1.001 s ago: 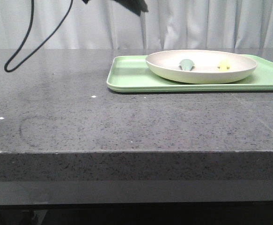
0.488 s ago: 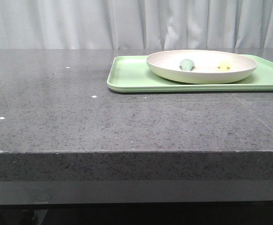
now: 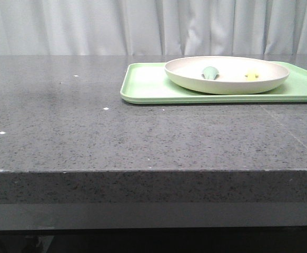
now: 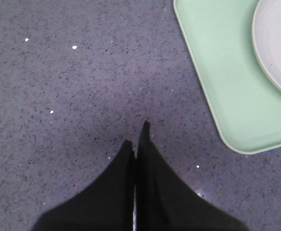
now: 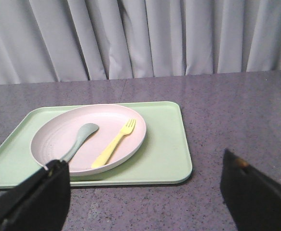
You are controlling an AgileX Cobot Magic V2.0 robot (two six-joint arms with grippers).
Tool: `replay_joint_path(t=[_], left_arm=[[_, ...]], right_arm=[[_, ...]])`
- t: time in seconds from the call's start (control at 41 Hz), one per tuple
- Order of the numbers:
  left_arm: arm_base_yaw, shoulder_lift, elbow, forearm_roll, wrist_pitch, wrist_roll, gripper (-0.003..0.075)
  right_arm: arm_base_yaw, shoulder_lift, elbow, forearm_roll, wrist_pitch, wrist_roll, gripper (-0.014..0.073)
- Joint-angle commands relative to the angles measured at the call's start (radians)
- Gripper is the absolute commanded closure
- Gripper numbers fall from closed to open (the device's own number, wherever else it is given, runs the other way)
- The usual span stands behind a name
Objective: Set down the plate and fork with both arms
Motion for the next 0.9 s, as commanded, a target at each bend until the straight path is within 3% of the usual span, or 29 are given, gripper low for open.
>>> replay_joint_path(t=[0.0, 0.22, 0.537, 0.879], left_arm=[[0.018, -0.12, 0.065, 0.013, -0.102, -0.016, 0.0738], [0.043, -0.324, 0.324, 0.015, -0.297, -0.016, 0.0738], [0.043, -0.69, 0.79, 0.036, -0.68, -0.016, 0.0738], [0.043, -1.007, 1.11, 0.026, -0.864, -0.016, 0.0738]], right_arm=[[-0.004, 0.014, -0.033, 0.002, -0.079, -0.001, -0.0059], [-0.004, 0.014, -0.033, 0.002, -0.079, -0.001, -0.0059], [-0.004, 0.014, -0.033, 0.002, -0.079, -0.001, -0.0059], [-0.004, 0.014, -0.033, 0.002, -0.08, -0.001, -0.0059]])
